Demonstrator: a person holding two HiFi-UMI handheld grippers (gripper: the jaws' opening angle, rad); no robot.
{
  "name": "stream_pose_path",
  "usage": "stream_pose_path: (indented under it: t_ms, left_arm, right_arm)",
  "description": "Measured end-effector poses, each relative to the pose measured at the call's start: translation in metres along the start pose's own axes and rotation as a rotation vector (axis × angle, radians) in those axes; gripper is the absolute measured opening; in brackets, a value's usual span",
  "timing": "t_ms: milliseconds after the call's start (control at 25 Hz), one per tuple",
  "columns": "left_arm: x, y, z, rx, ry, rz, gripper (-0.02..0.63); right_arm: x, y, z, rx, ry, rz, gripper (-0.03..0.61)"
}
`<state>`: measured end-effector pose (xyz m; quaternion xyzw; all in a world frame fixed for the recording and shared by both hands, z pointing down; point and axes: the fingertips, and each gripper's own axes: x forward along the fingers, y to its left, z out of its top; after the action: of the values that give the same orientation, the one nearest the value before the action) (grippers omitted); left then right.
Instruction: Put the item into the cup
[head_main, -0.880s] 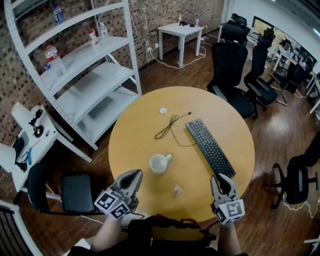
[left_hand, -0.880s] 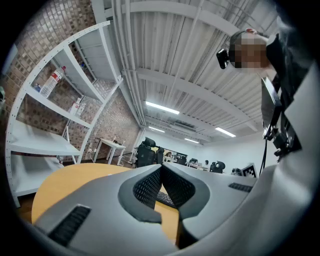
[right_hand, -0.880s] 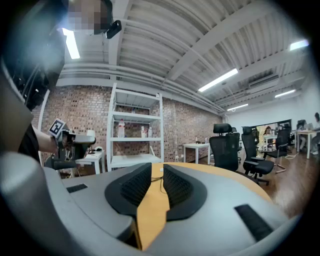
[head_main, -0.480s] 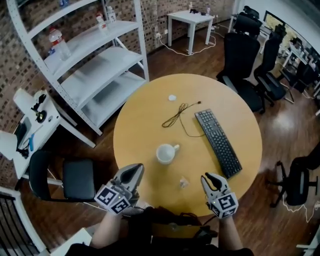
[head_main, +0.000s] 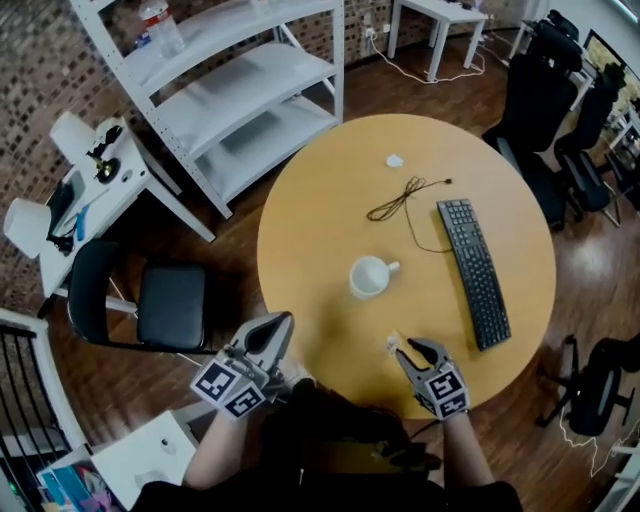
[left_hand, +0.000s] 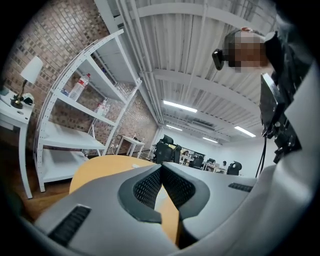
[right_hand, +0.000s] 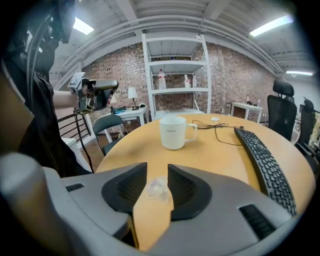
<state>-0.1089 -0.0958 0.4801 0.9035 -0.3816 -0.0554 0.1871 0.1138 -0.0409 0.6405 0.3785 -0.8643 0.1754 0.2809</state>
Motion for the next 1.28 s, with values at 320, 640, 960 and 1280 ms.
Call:
stream_pose_path:
  t_ms: [320, 640, 960, 1280]
  left_arm:
    - [-0.032, 0.007, 0.0, -0.009, 0.0, 0.073, 0.003]
    - [-0.043, 0.01, -0.001, -0.009, 0.013, 0.09, 0.003]
    - [-0.027, 0.017, 0.008, 0.007, -0.017, 0.044, 0.003]
    - [-0.009, 0.027, 0.036, 0.056, -0.094, 0.015, 0.003]
  right_arm:
    - [0.023, -0.002, -0.023, 0.003, 0.092, 0.0, 0.135]
    - [0.028, -0.001, -0.03, 0.002, 0.117, -0.013, 0.013]
    - [0.008, -0.025, 0.032, -0.005, -0.014, -0.077, 0.0]
    - [-0.006, -0.059, 0.135, -0.088, -0.179, -0.127, 0.0]
